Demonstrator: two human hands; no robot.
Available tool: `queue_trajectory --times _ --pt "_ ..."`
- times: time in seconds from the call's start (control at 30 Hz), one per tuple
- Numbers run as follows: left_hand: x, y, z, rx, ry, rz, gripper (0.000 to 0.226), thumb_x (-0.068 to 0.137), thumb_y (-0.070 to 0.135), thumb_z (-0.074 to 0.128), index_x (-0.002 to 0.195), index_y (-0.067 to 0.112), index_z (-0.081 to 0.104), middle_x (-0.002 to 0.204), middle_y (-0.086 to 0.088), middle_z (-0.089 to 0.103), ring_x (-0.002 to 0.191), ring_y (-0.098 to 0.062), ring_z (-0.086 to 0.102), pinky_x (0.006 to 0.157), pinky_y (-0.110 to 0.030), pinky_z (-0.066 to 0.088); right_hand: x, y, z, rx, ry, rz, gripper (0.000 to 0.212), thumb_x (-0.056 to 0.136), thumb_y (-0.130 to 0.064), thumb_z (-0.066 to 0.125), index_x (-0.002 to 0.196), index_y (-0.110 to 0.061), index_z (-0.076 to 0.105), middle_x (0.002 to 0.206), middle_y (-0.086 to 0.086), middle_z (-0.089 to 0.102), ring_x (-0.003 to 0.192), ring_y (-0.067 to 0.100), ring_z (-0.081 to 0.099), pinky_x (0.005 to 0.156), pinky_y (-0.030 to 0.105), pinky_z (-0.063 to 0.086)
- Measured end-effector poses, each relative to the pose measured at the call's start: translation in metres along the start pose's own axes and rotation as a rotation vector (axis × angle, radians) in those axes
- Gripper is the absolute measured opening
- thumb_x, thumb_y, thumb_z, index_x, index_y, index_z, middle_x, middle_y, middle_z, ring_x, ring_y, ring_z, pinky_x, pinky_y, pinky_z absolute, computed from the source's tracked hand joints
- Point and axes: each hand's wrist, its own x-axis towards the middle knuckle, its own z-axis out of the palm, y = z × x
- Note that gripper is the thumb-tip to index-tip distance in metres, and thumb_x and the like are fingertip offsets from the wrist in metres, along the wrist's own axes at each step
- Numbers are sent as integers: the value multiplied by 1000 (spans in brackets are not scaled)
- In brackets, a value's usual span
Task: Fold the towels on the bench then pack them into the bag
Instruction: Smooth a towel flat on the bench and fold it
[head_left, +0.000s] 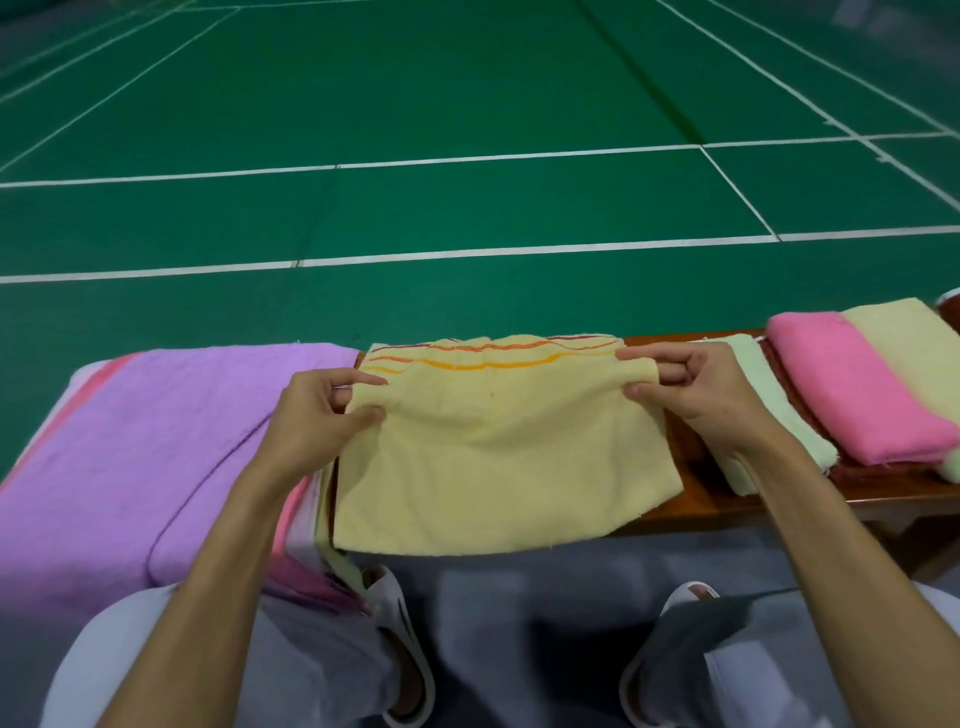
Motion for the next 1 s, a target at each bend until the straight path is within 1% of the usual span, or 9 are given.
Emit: queue_trajectory --times 0.07,0.17,0.3,0.37,0.5,0.67,0.77,0.9,1.0 --pt "0 0 -5 92 37 20 21 82 16 86 91 33 76 83 -24 74 73 -38 69 77 -55 59 0 0 -4 -104 20 -13 33 84 2 78 106 -22 76 96 -5 80 97 14 75 83 31 62" --pt "1 4 -9 137 134 46 18 78 24 90 84 32 74 77 -20 74 65 -26 65 70 -45 59 1 2 -10 -321 103 -28 33 79 -3 84 96 -31 77 89 -12 79 91 9 75 81 30 62" --pt "0 11 -8 129 268 98 16 76 24 91 83 29 78 71 1 75 69 -20 73 69 -40 61 1 -7 -12 -578 288 -115 24 78 -12 87 100 -18 81 82 -6 74 77 6 69 71 25 59" --pt "0 16 -6 132 335 155 13 77 23 90 84 27 80 73 6 75 70 -14 72 71 -39 61 2 -13 -10 -671 359 -191 17 79 -18 87 95 -18 82 74 -4 72 69 10 67 66 32 58" --pt "7 28 -5 127 553 326 6 81 18 82 87 20 80 81 6 72 78 -14 68 75 -33 55 13 -18 -5 -671 480 -374 10 83 -18 79 94 -16 79 83 1 76 72 18 70 72 47 61" --pt "8 43 -14 145 845 586 5 80 5 74 85 6 72 94 -14 55 89 -23 53 77 -30 42 16 -33 4 -505 652 -602 11 76 -5 73 84 -8 66 80 1 69 71 19 64 65 33 53" --pt "-2 24 -10 261 601 592 17 72 -5 66 80 10 64 91 -10 53 91 -23 48 73 -30 35 13 -14 -2 -594 511 -584 16 66 -5 71 70 -10 56 87 8 71 79 25 64 64 35 48" --pt "-10 -11 14 552 -8 370 46 66 -6 74 70 33 50 93 7 50 93 -17 42 70 -31 32 7 27 -9 -894 -6 -139 27 57 -22 73 55 -24 47 123 9 67 111 34 59 80 35 47" --pt "-16 -16 23 697 -186 264 33 72 5 70 72 32 51 97 11 47 97 -16 42 73 -28 36 -4 31 -2 -1076 -168 54 26 64 -19 79 64 -25 54 132 6 60 121 28 49 87 35 48"
